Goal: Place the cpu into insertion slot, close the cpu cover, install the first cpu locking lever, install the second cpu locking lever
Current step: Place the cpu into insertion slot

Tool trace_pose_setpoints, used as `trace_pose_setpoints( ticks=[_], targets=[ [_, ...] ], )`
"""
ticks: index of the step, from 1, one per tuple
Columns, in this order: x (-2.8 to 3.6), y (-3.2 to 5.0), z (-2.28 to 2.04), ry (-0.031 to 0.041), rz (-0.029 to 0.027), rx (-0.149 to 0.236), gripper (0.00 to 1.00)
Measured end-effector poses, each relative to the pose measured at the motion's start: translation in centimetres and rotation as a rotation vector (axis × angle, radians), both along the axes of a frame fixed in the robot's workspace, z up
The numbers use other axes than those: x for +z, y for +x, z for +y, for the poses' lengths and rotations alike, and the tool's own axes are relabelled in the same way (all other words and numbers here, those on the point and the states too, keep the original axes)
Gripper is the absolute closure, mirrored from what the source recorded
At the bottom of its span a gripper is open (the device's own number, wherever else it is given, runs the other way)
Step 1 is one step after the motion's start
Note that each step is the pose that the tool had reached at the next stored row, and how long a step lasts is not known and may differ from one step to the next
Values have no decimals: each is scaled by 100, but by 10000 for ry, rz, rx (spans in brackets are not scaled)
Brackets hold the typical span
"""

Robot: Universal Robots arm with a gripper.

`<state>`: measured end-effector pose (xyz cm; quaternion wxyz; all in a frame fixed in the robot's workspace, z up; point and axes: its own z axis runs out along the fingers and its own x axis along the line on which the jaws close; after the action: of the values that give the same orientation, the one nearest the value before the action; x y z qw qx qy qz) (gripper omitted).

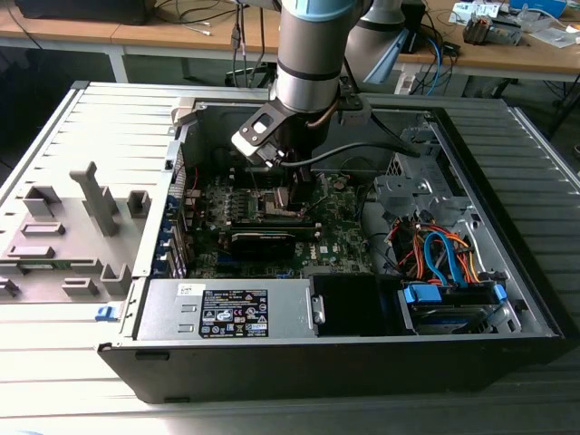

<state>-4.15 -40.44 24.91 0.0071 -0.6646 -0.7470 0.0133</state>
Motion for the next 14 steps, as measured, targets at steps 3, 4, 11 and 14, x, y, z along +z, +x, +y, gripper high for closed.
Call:
trace_pose_setpoints(
  ticks=[3, 4, 11, 14],
  targets=[
    [-1, 0, 0, 0, -1, -27, 45],
    [-1, 0, 0, 0, 0, -37, 45],
    [-7, 0, 0, -2, 0, -267, 45],
    [-11, 0, 0, -3, 0, -441, 45]
  ],
)
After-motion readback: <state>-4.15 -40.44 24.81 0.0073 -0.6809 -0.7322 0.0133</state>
